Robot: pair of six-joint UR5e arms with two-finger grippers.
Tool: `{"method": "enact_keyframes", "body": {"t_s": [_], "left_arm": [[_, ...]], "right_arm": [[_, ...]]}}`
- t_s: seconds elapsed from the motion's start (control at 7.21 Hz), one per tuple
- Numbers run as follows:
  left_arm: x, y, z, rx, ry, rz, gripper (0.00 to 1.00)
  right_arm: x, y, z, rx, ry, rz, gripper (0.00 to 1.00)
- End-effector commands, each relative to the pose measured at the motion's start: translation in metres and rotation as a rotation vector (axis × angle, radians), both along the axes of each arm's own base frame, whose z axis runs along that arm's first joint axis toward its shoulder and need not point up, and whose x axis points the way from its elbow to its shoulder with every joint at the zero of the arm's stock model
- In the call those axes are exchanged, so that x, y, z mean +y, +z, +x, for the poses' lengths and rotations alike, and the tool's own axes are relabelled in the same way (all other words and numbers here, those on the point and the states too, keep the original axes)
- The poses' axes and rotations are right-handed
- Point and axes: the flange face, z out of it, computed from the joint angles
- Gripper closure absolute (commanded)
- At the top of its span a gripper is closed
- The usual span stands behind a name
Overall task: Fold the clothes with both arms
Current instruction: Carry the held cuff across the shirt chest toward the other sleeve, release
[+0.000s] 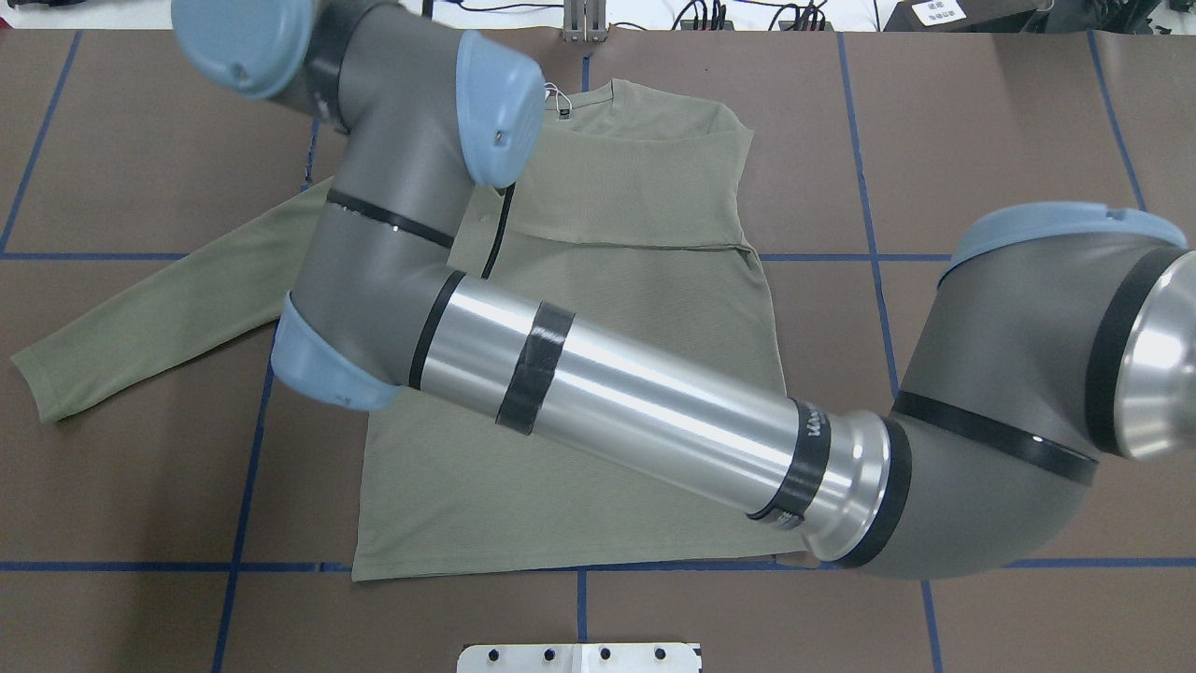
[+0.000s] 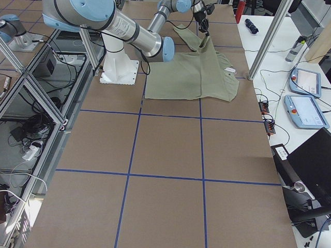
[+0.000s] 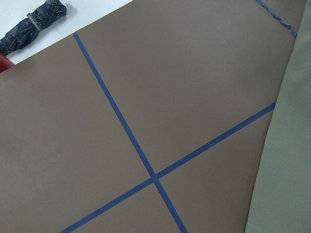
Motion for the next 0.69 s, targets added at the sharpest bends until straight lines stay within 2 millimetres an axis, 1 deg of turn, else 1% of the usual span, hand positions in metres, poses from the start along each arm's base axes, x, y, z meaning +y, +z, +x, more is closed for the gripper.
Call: {"method": "enact_keyframes", "body": {"t_s": [0.0,0.14,0.28,0.42,0.56], "left_arm": [[0.001,0.012,0.001,0.01,0.006,0.002,0.0],[0.001,0.013,0.001,0.01,0.006,0.003,0.0],[0.001,0.013,0.001,0.01,0.006,0.003,0.0],[0.001,0.013,0.001,0.01,0.006,0.003,0.0],[0.001,0.013,0.001,0.01,0.005,0.002,0.0]], "right_arm": [[0.016,0.005,-0.055,-0.011,0.057,0.049,1.0],[0.014,-0.003,-0.058,-0.056,0.1,0.03,1.0],[0.013,-0.008,-0.057,-0.126,0.179,-0.002,1.0],[0.01,0.001,-0.062,-0.111,0.19,-0.006,1.0],[0.009,0.0,-0.063,-0.125,0.191,0.0,1.0]]}}
